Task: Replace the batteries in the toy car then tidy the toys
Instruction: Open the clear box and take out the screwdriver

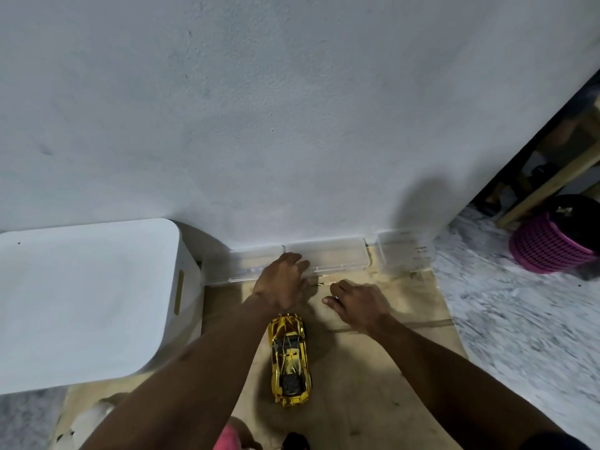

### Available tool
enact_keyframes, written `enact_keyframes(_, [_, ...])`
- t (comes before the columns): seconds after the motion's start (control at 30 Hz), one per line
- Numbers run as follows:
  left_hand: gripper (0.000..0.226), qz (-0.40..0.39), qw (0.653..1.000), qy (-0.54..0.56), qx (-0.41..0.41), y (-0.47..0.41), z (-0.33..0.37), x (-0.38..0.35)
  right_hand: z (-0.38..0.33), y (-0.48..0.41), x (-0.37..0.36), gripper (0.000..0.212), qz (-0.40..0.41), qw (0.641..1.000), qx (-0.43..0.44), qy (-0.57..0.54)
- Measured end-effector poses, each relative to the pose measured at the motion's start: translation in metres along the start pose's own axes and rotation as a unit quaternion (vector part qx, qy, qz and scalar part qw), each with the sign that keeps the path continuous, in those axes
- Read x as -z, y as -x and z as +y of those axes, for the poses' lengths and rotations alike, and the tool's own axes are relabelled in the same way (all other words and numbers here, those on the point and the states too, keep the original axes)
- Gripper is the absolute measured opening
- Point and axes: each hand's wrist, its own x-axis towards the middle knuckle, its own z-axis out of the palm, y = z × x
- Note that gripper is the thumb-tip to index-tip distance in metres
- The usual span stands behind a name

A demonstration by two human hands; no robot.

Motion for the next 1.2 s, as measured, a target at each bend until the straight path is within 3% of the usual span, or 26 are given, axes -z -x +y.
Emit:
enact_keyframes(0.23, [0.047,0.014,1.0,0.01,0.017,0.008,-0.009,0.002,-0.002,0.002,-0.018,0.044,0.012,0.996,-0.003,0.093])
enact_keyframes(0.63, [0.047,0.019,0.998,0.0,0.053,0.025,-0.018,0.012,0.0,0.002,-0.016,0.047,0.0,0.998,0.0,0.063])
enact_keyframes(0.8, [0.049,0.016,0.996,-0.018,0.091,0.032,-0.034,0.031,-0.007,-0.004,0.008,0.037,0.08,0.996,0.02,0.027])
enact_keyframes(0.93, [0.049,-0.02,0.986,-0.044,0.157,0.034,-0.046,0.047,-0.026,-0.028,0.03,0.017,0.192,0.974,0.102,-0.056])
enact_keyframes(1.0, [0.047,-0.034,0.981,-0.056,0.183,0.037,-0.051,0.052,-0.04,-0.045,0.04,0.011,0.211,0.964,0.136,-0.087])
enact_keyframes(1.1, [0.049,-0.054,0.973,-0.062,0.218,0.043,-0.056,0.052,-0.06,-0.069,0.055,0.011,0.183,0.966,0.153,-0.103])
enact_keyframes(1.2, [0.068,-0.065,0.967,-0.052,0.241,0.05,-0.06,0.043,-0.077,-0.09,0.063,0.021,0.091,0.98,0.149,-0.092])
